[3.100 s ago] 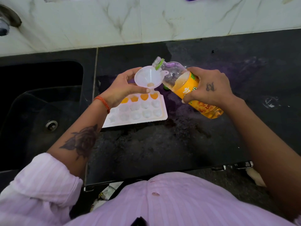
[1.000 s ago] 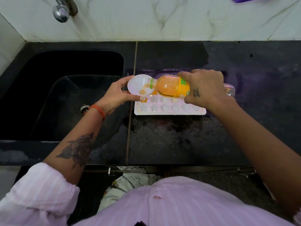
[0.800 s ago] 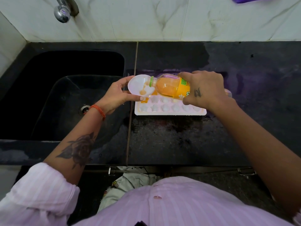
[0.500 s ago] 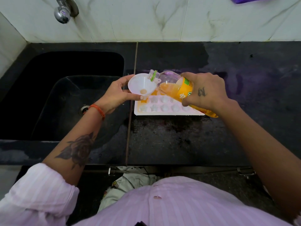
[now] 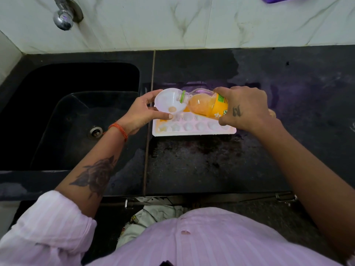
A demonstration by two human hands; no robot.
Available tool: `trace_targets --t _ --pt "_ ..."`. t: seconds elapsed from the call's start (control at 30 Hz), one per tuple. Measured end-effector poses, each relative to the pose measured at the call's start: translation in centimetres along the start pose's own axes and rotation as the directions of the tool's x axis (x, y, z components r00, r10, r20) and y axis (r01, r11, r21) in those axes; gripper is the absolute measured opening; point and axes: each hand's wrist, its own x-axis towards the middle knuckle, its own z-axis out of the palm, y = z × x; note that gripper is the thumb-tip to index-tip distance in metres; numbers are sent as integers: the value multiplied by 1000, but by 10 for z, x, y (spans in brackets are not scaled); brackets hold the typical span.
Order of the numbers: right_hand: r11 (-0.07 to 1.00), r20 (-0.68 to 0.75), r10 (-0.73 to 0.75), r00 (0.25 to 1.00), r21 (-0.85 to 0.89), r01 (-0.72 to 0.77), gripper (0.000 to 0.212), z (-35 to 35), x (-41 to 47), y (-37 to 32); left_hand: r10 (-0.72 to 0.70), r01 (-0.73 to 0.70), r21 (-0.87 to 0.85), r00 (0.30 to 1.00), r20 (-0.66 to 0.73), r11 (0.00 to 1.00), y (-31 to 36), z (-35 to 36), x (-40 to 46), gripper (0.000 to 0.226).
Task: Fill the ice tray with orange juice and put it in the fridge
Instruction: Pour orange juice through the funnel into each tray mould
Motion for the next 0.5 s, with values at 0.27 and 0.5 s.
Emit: trace_targets --t 0.27,0.5 --pt "999 -10 -9 1000 -48 8 68 0 1 2 -14 14 18 1000 9 1000 1 4 3 66" --pt "994 -43 -21 999 -111 16 61 -3 2 2 -13 13 12 1000 16 1000 0 6 5 65"
